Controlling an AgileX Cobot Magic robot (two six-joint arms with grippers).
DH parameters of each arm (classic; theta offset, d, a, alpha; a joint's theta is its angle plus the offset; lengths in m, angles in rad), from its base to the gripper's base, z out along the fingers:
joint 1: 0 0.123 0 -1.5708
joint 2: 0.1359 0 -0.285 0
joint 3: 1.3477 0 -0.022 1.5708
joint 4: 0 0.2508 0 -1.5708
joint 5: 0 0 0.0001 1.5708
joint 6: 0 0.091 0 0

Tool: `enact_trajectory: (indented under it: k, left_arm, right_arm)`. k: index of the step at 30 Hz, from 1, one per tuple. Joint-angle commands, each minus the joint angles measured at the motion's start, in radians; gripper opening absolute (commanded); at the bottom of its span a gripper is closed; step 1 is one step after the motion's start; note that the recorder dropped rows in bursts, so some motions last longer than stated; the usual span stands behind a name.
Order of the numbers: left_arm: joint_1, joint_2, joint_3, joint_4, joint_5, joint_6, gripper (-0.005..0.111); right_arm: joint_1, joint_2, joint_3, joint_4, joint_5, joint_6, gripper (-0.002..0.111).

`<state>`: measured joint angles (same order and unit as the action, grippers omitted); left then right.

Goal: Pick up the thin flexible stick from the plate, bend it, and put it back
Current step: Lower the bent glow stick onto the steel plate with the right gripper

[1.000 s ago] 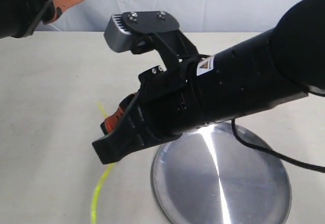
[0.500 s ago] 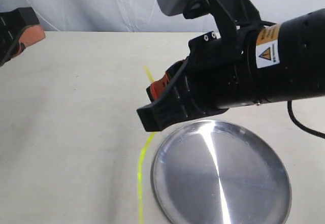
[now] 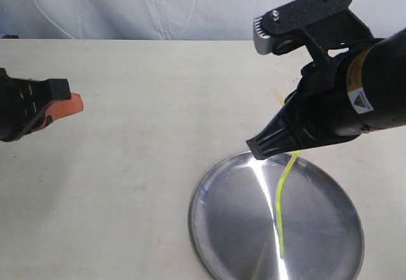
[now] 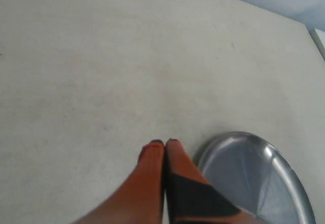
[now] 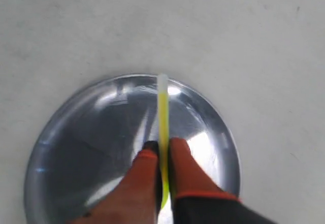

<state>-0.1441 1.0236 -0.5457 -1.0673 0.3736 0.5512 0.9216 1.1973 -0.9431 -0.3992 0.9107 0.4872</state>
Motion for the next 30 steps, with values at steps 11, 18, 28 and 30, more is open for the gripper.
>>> enact_trajectory:
  k: [11,18,28,30]
  left_arm:
    - [0.003,-0.042,0.019,0.074,0.123,0.005,0.0]
    - [0.003,-0.116,0.019,0.12,0.123,0.007,0.0]
    - [0.003,-0.128,0.019,0.126,0.148,0.007,0.0]
    - [0.003,-0.128,0.019,0.126,0.148,0.007,0.0]
  right_arm:
    - [-0.115,0.289,0.001,-0.092,-0.047,0.034,-0.001]
    - [-0.154,0.383,0.001,-0.015,-0.086,-0.026,-0.001]
    - [-0.154,0.436,0.001,0.016,-0.085,-0.028,0.016]
    - [-0.154,0.436,0.001,0.016,-0.083,-0.039,0.034]
